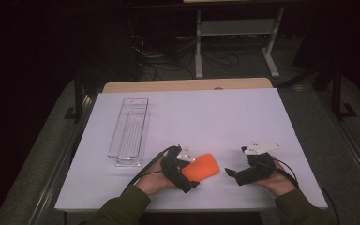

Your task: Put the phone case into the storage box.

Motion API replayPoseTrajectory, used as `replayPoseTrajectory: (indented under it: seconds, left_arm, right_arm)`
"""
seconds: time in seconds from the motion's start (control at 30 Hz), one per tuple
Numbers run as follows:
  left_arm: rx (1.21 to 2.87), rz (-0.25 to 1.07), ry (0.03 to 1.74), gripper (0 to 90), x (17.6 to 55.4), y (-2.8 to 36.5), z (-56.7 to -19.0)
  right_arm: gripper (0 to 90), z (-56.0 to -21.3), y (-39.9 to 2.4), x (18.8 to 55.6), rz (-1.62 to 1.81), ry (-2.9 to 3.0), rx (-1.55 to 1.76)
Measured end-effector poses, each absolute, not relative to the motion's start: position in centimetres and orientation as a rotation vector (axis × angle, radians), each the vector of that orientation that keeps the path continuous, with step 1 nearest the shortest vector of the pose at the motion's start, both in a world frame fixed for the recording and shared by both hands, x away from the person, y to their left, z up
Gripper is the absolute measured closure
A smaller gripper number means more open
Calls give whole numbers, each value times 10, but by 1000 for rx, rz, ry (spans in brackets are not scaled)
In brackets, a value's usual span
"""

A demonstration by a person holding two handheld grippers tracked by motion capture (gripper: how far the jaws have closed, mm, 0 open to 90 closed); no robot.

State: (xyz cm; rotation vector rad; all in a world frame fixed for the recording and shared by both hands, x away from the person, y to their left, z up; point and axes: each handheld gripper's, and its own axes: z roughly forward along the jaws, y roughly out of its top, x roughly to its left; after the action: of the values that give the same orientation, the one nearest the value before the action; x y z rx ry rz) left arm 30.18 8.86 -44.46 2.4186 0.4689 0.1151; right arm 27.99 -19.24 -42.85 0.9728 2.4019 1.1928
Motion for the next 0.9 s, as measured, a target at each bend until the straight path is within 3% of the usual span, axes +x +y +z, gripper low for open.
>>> replayPoseTrajectory:
  seconds: [0.63,0.9]
  left_arm:
    - [2464,132,445,4,299,85,-449]
    - [2468,134,434,62,299,87,-447]
  right_arm:
    - [0,-429,-192,280,1190,2403,973]
    - [0,-429,-192,280,1190,2404,973]
